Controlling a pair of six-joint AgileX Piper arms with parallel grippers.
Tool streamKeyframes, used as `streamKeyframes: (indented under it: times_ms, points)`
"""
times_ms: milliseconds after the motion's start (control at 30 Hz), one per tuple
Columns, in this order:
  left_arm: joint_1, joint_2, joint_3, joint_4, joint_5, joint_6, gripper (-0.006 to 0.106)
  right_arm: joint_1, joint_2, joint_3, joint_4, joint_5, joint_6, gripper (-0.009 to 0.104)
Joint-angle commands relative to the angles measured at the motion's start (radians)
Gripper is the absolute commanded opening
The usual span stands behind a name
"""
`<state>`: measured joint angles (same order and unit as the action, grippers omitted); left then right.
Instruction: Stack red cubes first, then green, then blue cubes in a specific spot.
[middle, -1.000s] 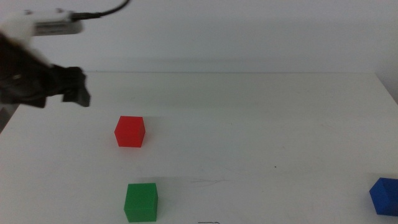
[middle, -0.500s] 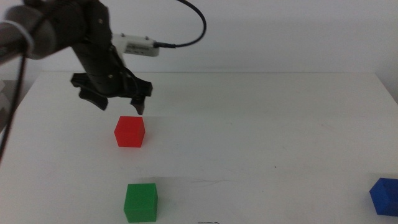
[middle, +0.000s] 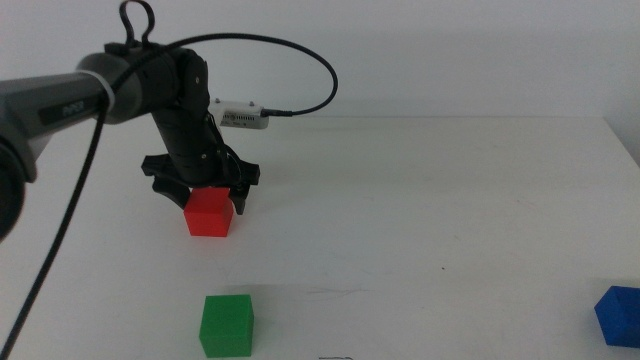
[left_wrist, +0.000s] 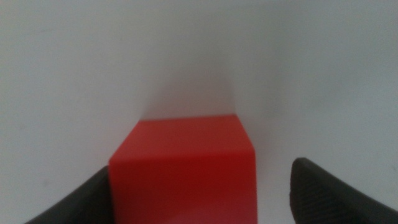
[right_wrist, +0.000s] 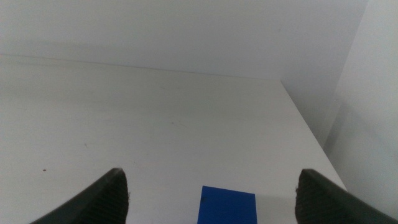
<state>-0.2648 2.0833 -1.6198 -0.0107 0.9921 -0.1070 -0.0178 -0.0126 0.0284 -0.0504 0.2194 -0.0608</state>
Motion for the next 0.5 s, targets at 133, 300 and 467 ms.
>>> streamKeyframes:
  times_ms: [133,300,467]
  points:
    - [-0.003,-0.013,-0.032,-0.033,-0.068,-0.027,0.087,-0.006,-0.019,-0.018,-0.012,-0.08,-0.009,0.082]
    - [-0.001,-0.008,-0.033,-0.036,-0.069,-0.027,0.058,-0.006,-0.019,-0.018,-0.012,-0.08,-0.009,0.082]
    - [-0.001,-0.008,-0.059,-0.087,-0.019,-0.024,0.028,-0.006,-0.019,-0.018,-0.012,-0.08,-0.009,0.082]
